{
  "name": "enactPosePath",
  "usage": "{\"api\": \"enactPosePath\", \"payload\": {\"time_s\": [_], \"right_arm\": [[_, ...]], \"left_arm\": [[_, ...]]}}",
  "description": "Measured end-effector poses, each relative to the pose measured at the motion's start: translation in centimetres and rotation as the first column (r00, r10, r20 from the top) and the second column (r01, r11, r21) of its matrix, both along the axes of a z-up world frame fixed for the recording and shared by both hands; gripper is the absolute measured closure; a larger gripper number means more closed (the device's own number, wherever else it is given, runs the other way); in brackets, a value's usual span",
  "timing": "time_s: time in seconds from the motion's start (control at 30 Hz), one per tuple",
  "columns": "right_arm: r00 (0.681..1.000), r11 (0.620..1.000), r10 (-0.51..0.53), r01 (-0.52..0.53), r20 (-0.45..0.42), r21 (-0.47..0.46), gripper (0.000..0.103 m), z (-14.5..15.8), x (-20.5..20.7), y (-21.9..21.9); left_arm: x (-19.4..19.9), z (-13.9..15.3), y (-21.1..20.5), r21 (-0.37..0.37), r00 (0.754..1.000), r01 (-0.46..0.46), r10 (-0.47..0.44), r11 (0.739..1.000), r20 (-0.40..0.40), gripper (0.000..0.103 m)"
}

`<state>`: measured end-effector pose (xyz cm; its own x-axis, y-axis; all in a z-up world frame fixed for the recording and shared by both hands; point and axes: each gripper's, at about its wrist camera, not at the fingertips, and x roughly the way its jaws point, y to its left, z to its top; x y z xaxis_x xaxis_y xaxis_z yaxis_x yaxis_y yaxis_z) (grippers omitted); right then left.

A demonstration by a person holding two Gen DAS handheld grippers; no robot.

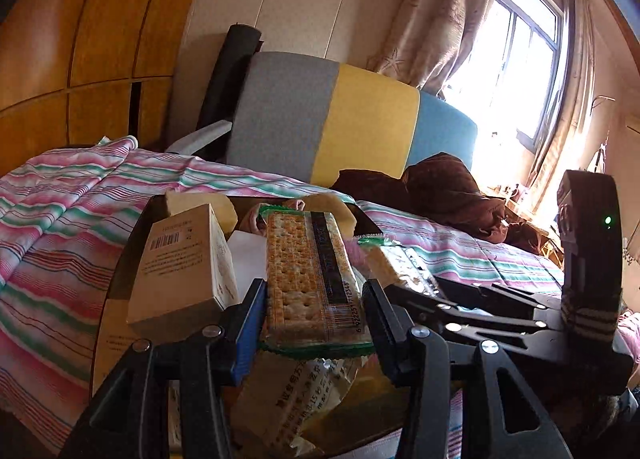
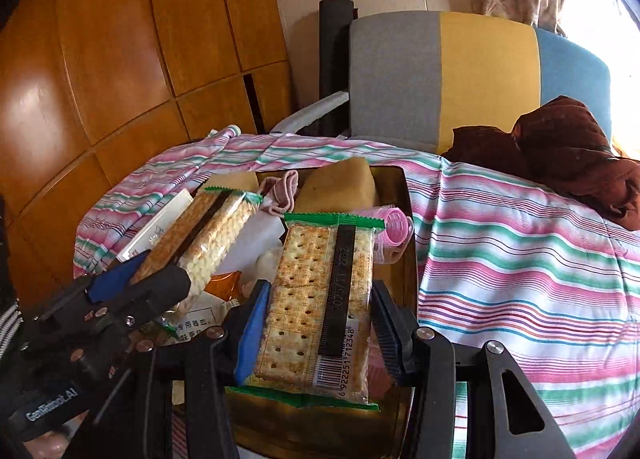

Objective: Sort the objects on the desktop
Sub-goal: 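Carry both cracker packs over the gold tray and open both tools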

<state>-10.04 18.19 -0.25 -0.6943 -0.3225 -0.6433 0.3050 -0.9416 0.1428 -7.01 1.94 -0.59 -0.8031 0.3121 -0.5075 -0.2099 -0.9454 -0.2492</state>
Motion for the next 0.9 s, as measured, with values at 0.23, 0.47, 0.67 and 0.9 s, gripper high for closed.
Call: {"api": "enactPosePath", "payload": {"time_s": [0.23, 0.47, 0.67, 0.9], "right_arm": [[0.999, 1.0, -0.005, 0.005, 0.048, -0.012, 0.048, -1.5, -1.5, 0.4], [1.0, 0.999, -0.007, 0.008, 0.015, -0.033, 0.048, -1.0, -0.1, 1.0], [0.999, 0.998, -0.042, 0.04, -0.031, -0.042, 0.047, 0.0, 2.0, 1.6], [0.991, 0.996, -0.084, 0.087, -0.1, 0.021, 0.032, 1.4, 5.5, 0.4]], "left_arm": [[-2.3, -0.8, 0.4, 0.007, 0.999, -0.018, 0.018, 1.0, 0.043, 0.053], [-0.7, -0.2, 0.1, -0.005, 0.999, -0.043, 0.043, 0.999, 0.0, 0.05], [1.9, 0.0, -0.9, -0.013, 0.997, -0.076, 0.076, 0.997, -0.006, 0.043], [4.8, 0.5, -2.5, -0.06, 0.987, -0.149, 0.152, 0.987, 0.044, 0.037]]}}
